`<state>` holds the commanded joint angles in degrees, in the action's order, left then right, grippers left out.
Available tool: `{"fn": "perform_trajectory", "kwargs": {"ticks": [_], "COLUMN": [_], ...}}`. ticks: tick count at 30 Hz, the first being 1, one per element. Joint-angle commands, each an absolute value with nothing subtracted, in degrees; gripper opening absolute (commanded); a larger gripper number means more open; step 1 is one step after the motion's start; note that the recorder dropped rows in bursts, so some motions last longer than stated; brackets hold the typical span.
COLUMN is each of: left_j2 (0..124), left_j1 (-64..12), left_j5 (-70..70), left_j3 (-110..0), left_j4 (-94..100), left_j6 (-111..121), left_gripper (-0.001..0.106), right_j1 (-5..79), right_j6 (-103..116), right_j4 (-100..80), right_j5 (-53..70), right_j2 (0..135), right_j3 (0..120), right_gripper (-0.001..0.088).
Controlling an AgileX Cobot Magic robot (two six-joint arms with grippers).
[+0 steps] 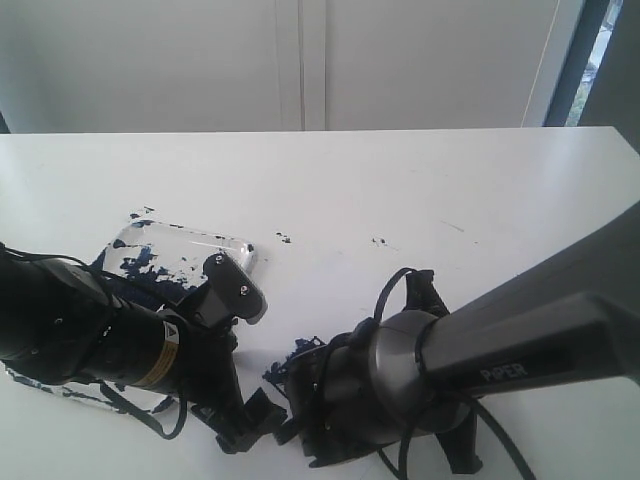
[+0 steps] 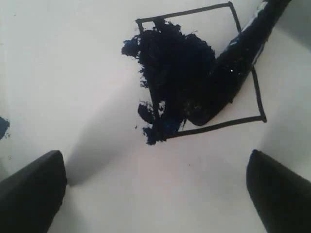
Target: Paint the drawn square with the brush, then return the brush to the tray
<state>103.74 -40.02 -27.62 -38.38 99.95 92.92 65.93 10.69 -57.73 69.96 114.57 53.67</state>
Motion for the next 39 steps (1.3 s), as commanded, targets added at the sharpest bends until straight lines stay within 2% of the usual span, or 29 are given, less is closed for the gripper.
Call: {"fn": "perform_trajectory", "kwargs": {"ticks": [12, 27, 39], "left_j2": [103.74, 103.74, 103.74], "left_j1": [-40.02, -40.02, -40.02], "left_j5": [-28.02, -28.84, -28.84], "left_j3": [-38.38, -38.38, -38.38], "left_j4": [99.95, 99.95, 99.95], "left_j6": [92.92, 92.92, 92.92], "left_gripper": [0.101, 0.101, 0.101], "right_j1": [60.48, 59.57, 65.34], "right_j6": [12.36, 13.23, 13.23], "right_j4": [-60.04, -61.75, -57.09], "right_j5": [69.96, 69.96, 69.96], "right_j2": [114.78, 114.78, 113.81], "right_j3": [53.20, 53.20, 53.20], "right_gripper": [0.0000, 0.0000, 0.0000]}}
